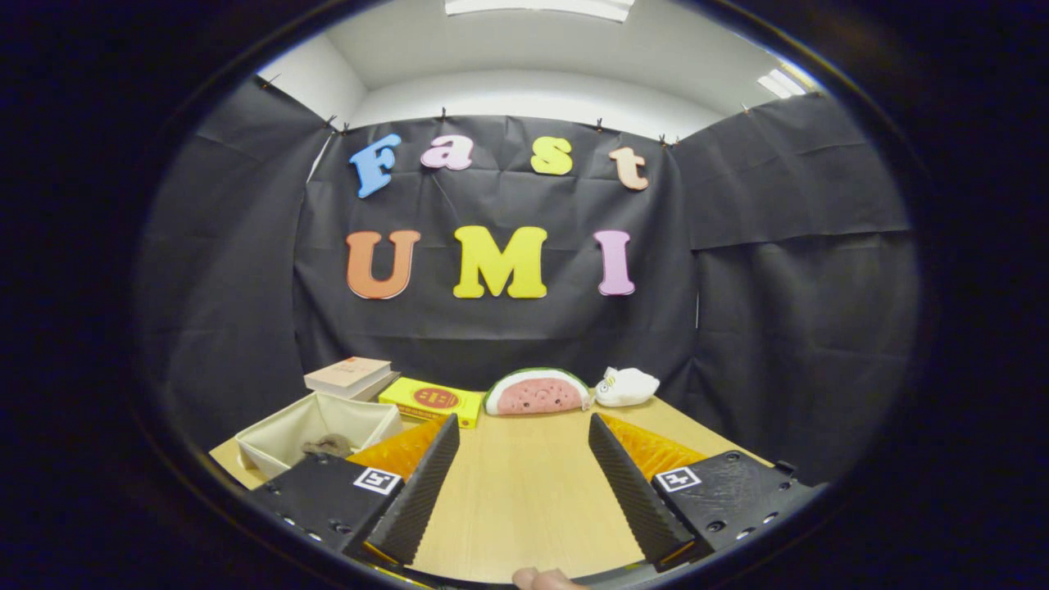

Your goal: Open the storage box then place both shoes into the box .Put the left shoe in first, then the right shoe, with the right side of both shoes facing outward in a uniform manner.

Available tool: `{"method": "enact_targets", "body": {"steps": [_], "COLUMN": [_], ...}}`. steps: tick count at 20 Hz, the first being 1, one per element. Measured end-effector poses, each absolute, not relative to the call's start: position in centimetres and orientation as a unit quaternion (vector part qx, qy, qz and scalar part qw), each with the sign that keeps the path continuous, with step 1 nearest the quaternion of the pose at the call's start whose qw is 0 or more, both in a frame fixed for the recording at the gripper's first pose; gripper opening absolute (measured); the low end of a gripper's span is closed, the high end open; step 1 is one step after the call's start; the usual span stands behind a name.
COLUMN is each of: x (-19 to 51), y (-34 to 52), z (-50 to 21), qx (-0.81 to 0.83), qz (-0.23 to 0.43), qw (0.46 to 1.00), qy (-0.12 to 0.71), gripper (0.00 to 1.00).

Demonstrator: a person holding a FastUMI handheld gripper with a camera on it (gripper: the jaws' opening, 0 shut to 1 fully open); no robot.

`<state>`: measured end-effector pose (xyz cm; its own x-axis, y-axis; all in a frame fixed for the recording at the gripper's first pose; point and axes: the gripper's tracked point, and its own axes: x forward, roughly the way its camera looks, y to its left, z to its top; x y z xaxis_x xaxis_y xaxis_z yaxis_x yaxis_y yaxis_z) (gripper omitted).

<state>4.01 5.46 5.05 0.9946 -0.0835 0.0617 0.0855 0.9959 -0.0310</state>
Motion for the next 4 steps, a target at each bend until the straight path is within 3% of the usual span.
{"method": "enact_targets", "body": {"steps": [4], "x": [3.58], "y": [5.34], "z": [4.85], "qx": [-0.040], "qz": [-0.053], "qw": [0.997], "qy": [-0.036], "gripper": [0.96]}}
